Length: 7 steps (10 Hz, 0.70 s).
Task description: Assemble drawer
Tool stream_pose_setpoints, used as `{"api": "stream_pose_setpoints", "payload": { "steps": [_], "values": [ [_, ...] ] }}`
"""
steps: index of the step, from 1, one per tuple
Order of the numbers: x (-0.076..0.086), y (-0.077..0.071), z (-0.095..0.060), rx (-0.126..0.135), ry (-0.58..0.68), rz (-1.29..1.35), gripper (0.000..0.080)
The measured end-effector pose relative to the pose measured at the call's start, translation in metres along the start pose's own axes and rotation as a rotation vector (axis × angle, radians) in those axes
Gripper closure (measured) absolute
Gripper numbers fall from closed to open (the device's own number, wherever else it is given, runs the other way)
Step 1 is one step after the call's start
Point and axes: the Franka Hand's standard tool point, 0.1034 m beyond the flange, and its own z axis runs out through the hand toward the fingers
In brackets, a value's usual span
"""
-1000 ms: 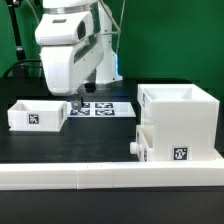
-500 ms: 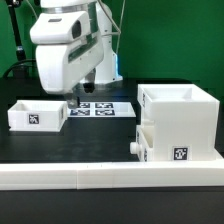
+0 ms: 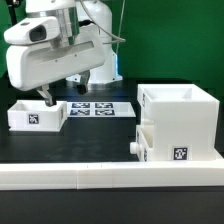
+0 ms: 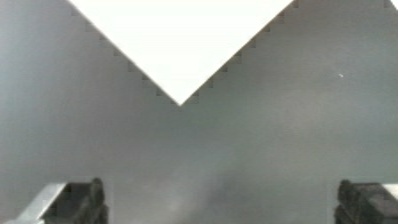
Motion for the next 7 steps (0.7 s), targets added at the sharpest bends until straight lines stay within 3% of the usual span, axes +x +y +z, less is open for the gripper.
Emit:
{"api": "stream_pose_setpoints", "payload": {
  "steps": [4,7],
  "values": [
    [0.0,-0.001,0.001,-0.001,0.001,0.246,0.015],
    [-0.023,-0.01,0.011,-0.023,-0.036,0.579,0.015]
  ]
}}
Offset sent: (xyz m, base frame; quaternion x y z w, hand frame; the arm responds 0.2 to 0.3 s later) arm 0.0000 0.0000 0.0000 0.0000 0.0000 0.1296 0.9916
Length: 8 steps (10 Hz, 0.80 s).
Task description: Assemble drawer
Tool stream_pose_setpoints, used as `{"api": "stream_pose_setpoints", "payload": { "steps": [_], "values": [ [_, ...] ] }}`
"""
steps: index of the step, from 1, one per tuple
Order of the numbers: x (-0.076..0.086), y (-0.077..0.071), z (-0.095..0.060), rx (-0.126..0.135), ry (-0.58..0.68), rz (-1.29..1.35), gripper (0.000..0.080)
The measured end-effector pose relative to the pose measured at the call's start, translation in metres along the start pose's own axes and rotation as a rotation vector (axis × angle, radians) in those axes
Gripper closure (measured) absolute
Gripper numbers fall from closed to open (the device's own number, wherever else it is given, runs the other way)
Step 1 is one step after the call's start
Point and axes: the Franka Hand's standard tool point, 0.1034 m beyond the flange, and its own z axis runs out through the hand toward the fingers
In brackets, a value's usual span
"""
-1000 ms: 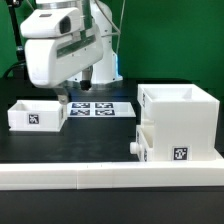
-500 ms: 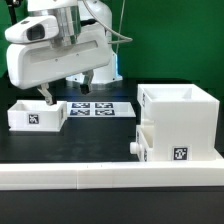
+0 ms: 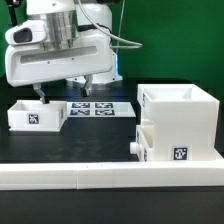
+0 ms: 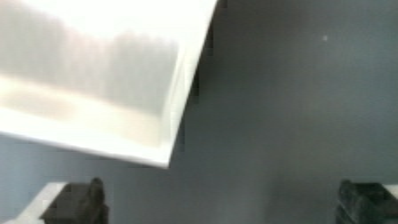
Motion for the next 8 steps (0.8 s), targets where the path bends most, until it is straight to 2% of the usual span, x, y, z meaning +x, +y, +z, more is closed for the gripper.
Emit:
{"api": "stream_pose_setpoints", "payload": {
  "steps": [2,3,8],
  "values": [
    [-0.019,0.003,0.01,-0.008,-0.001,0.108,0.015],
    [-0.022,0.003,0.013,-0.003,0.0,0.154,0.015],
    [-0.022,0.002,0.014,-0.003,-0.001,0.145,0.015]
  ]
}}
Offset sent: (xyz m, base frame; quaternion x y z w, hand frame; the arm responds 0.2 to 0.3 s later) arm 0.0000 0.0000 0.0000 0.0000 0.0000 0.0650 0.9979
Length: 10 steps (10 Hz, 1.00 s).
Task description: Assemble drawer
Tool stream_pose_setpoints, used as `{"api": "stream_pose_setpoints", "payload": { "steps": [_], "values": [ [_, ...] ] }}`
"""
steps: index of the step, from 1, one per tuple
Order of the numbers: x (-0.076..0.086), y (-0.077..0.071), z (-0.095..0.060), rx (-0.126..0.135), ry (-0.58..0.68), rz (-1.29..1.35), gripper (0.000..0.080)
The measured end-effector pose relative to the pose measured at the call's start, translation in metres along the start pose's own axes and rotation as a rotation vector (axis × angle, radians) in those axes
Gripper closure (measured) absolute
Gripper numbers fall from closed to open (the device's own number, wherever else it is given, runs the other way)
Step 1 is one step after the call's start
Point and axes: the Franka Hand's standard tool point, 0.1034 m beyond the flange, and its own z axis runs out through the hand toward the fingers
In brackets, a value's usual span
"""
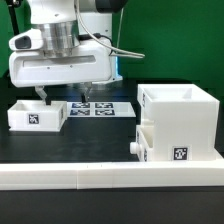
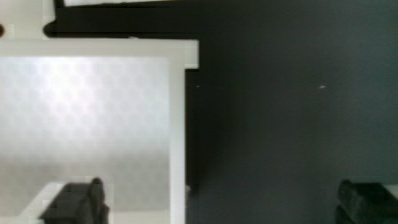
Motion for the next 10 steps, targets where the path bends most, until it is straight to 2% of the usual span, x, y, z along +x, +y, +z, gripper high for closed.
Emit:
{"api": "stream_pose_setpoints", "payload": {
  "steps": [2,6,9,10],
  "values": [
    [-0.001,-0.003,0.01,-0.041,0.045,0.032,0.015],
    [-0.008,0.009,0.035,-0.061,0.068,0.011,0.015],
    [-0.006,0.012,0.039,-0.074,0.101,-0.014,0.015],
    [-0.005,0.013,0.039,-0.077,0.105,-0.032,0.0176]
  ]
}}
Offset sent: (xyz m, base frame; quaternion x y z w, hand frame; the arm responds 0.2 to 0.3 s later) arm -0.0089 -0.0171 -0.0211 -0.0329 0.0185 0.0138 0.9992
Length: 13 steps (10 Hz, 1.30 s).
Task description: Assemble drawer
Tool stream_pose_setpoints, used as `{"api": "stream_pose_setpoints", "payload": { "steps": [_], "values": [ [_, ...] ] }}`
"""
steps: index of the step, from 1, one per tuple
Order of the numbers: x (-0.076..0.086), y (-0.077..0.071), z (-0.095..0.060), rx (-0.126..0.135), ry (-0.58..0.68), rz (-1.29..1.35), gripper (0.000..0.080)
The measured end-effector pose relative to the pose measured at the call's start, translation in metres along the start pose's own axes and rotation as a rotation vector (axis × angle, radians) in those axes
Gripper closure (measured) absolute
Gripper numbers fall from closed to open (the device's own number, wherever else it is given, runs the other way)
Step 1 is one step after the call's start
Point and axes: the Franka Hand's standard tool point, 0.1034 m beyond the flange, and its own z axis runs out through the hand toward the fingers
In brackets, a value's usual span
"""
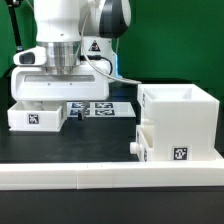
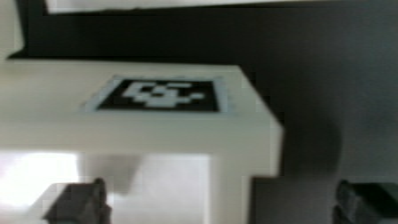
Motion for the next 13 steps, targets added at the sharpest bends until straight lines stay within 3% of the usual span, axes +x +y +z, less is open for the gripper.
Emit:
{"api": "stream_pose_setpoints", "payload": {
  "steps": [1,2,4,5,6,13],
  "values": [
    [0.0,-0.0007,0.0001,0.001,-0.001,-0.001,0.0308],
    [0.0001,-0.0008,0.0001,0.001,-0.001,-0.003,0.0308],
    [0.0001,-0.0008,0.0001,0.001,-0.001,-0.005,0.0625],
    [0.0002,-0.0007,0.0,0.001,-0.001,-0.005,0.0625],
    [0.0003,-0.0008,0.0,0.001,-0.001,-0.006,0.0758],
    [0.0011,-0.0024,-0.0007,0.002,-0.002,-0.011,0.0761]
  ]
}}
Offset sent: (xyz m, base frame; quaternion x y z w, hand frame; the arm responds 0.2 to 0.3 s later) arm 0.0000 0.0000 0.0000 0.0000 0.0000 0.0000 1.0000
